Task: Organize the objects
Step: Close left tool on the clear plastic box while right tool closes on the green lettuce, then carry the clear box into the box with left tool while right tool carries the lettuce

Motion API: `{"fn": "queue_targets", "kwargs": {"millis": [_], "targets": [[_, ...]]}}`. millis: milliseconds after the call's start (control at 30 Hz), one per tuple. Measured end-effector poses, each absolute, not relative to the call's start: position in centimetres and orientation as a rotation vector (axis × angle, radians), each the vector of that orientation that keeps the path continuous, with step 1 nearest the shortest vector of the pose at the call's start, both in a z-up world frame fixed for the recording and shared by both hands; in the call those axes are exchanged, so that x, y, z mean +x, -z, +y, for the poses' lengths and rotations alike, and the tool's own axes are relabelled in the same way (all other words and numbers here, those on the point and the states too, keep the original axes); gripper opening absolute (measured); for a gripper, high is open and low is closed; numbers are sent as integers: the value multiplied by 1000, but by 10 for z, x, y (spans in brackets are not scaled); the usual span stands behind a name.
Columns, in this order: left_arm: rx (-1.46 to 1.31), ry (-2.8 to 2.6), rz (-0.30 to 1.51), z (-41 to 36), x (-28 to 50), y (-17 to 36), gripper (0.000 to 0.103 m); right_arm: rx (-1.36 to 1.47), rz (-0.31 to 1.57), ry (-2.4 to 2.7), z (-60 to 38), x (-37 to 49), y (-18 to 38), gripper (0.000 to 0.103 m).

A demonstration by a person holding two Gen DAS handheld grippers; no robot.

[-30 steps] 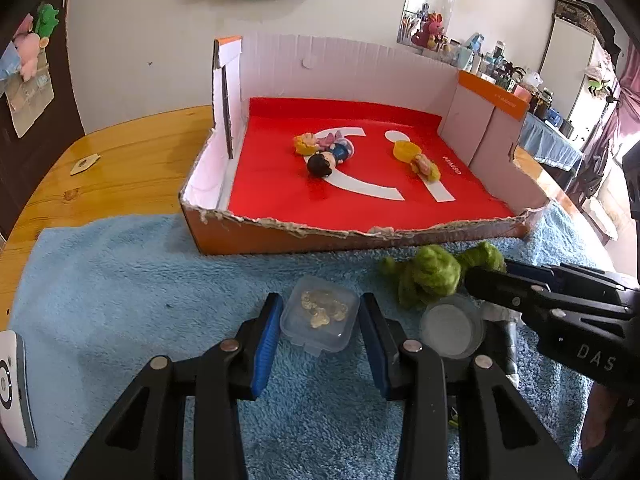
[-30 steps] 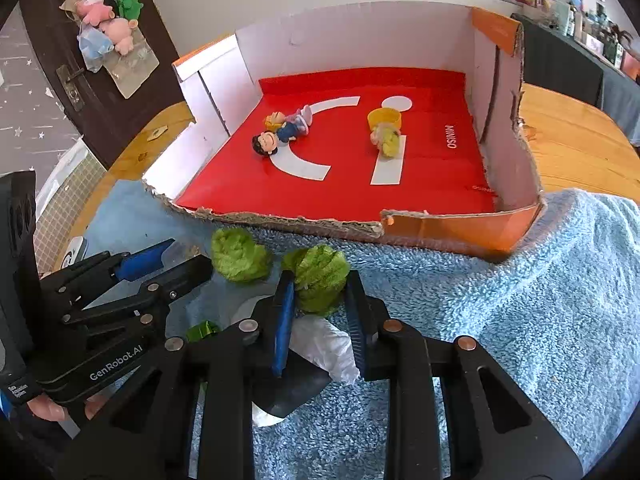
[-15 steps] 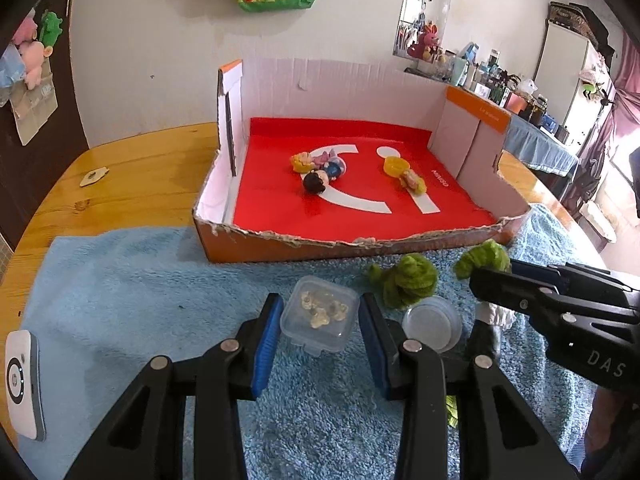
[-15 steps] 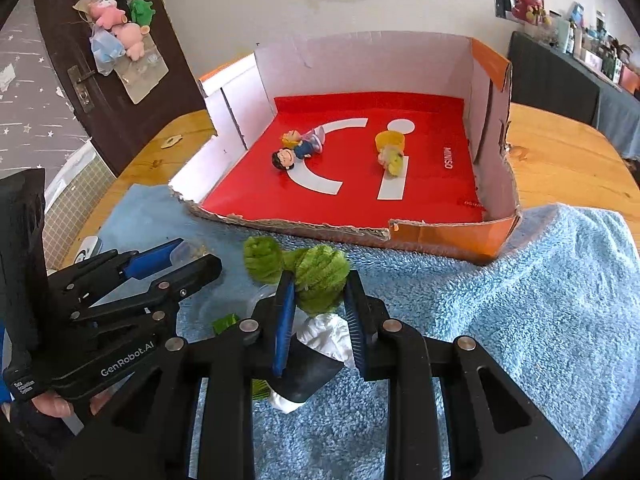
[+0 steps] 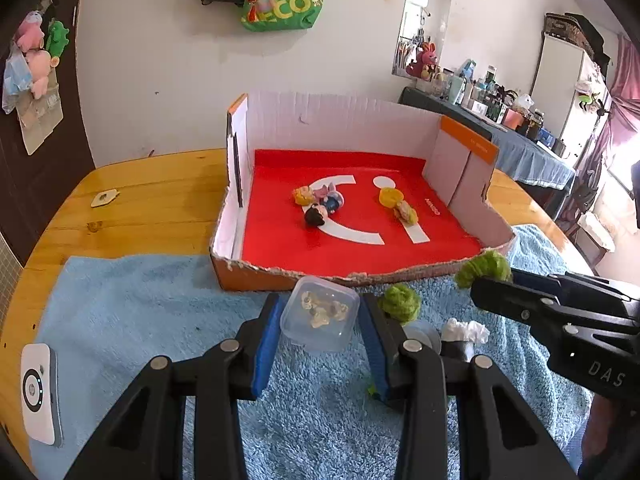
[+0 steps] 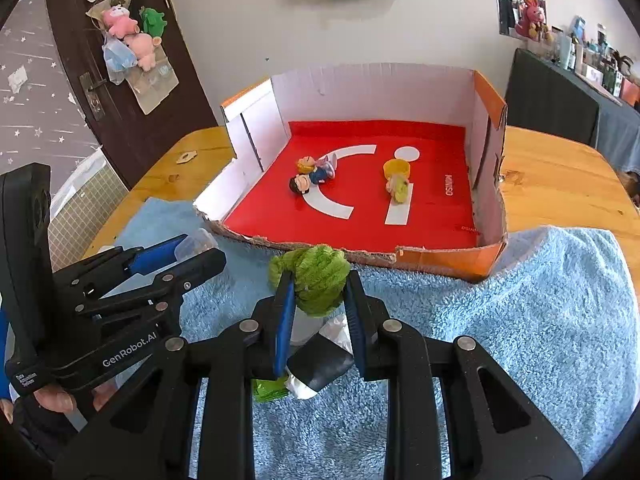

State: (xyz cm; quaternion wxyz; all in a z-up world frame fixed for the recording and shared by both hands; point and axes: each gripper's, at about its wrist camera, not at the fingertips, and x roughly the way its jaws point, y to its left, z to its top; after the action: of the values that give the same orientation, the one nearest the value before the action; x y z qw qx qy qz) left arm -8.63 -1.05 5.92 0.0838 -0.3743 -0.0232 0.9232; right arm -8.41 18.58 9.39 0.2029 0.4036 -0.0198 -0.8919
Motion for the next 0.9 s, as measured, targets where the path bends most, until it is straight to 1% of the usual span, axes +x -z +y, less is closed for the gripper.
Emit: {"fn": "queue_targets", "kwargs": {"millis": [900], "targets": [[-1072,-2750,-78,-1,-128,-78,41,1103,-62,2519,192,-114,-109,23]]}}
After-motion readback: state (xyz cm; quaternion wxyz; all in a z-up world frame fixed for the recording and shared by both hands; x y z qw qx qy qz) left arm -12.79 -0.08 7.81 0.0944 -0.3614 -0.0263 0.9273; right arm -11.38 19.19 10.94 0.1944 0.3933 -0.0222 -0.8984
